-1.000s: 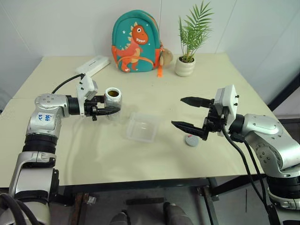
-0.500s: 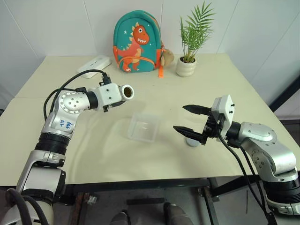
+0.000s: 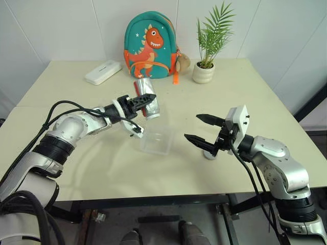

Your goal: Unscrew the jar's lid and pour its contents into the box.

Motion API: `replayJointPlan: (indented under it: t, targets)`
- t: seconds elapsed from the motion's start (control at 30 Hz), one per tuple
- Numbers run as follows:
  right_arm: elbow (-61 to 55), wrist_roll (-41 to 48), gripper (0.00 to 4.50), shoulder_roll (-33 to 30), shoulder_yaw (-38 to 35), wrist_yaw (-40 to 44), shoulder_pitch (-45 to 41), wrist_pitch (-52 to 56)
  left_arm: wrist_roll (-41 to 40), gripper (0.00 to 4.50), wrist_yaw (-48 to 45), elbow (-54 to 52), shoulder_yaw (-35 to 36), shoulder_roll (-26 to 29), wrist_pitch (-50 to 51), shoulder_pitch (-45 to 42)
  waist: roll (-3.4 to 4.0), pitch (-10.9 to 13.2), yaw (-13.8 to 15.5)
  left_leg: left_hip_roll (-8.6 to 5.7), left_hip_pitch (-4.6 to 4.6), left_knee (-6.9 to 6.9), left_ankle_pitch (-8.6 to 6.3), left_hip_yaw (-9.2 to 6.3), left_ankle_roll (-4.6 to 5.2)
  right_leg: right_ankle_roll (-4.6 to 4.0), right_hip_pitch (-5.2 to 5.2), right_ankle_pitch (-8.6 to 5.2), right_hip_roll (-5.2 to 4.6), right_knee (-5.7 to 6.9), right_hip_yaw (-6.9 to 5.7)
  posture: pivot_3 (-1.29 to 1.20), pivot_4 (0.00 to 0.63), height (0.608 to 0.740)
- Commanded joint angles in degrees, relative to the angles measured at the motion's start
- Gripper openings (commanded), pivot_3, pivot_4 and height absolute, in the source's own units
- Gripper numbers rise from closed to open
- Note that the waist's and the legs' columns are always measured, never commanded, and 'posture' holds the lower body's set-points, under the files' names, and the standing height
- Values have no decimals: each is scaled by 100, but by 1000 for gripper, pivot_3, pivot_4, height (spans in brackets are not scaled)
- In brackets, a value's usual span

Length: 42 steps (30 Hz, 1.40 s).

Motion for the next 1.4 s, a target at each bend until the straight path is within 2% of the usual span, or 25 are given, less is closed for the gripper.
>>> replayJointPlan:
  t: [0.03,0.17,0.37,0.5,0.57,0.63,0.7,0.8,0.87,1.0,1.23,1.4]
  targets:
    - [-103,9,4477,69,-38,-66,-86,-105,167,1963,410,-30,38,-126,373,-280,0,0,9,0,-1,0,0,0,0,0,0,0,0,0,0,0,150,740]
    - [-90,-7,4477,143,-53,-127,-109,-112,115,1963,355,-189,43,-196,425,-191,0,0,2,0,-2,-1,-1,0,0,0,0,0,0,-1,0,0,150,740]
    - [-135,18,4477,171,-67,-151,-59,-105,-49,1963,202,-301,130,39,315,-45,0,0,-9,0,2,-3,-1,0,-1,0,0,0,0,4,0,0,150,740]
    - [-100,29,4477,165,-75,-117,-66,-106,-1078,1963,-513,9,492,18,-41,26,0,0,5,0,1,-2,-1,0,-1,0,0,0,0,4,0,0,150,740]
    - [-76,32,4477,135,-67,-56,-84,-115,-2325,1963,-1479,454,900,-92,-283,133,0,0,5,0,1,-2,-1,0,-1,0,0,0,-1,4,0,0,150,740]
    - [-53,46,4477,75,-69,48,-110,-108,-4155,1963,-2988,821,1533,-345,-231,390,3,-2,-12,0,4,-2,-1,4,-1,-2,0,0,-1,3,1,0,150,740]
    - [-24,14,4477,4,-51,167,-133,-132,-5177,1963,-3821,845,2050,-539,114,557,3,-1,-15,3,6,-2,-1,7,-1,-5,-1,-2,-1,8,1,0,150,740]
    - [51,-56,4477,-177,55,516,-173,-238,-7130,1963,-5173,1106,3319,-1095,2025,581,0,0,-1,3,5,4,0,7,0,-5,-1,-2,0,14,1,0,150,740]
    - [128,-67,4477,-230,81,716,-230,-324,-7932,1963,-5552,1370,3973,-1279,3058,511,-1,-1,-25,3,1,22,-1,4,2,-3,1,-1,3,20,0,0,150,740]
    - [285,-79,4477,-275,61,996,-424,-560,-8555,1963,-5641,1646,4667,-1245,3923,579,-1,-1,-53,3,5,34,-3,4,5,-2,1,-1,3,35,1,0,150,740]
    - [300,-33,4477,-159,68,1263,-543,-1018,-8829,1963,-5386,2230,5248,-1180,3139,1037,-6,-4,-15,3,6,42,-2,0,3,-2,1,0,4,48,1,0,150,740]
    - [254,36,4477,-36,87,1310,-480,-1115,-8885,1963,-5382,2597,5342,-1221,2770,1213,-10,-6,-4,3,6,43,-2,0,3,-3,1,0,4,48,0,0,150,740]
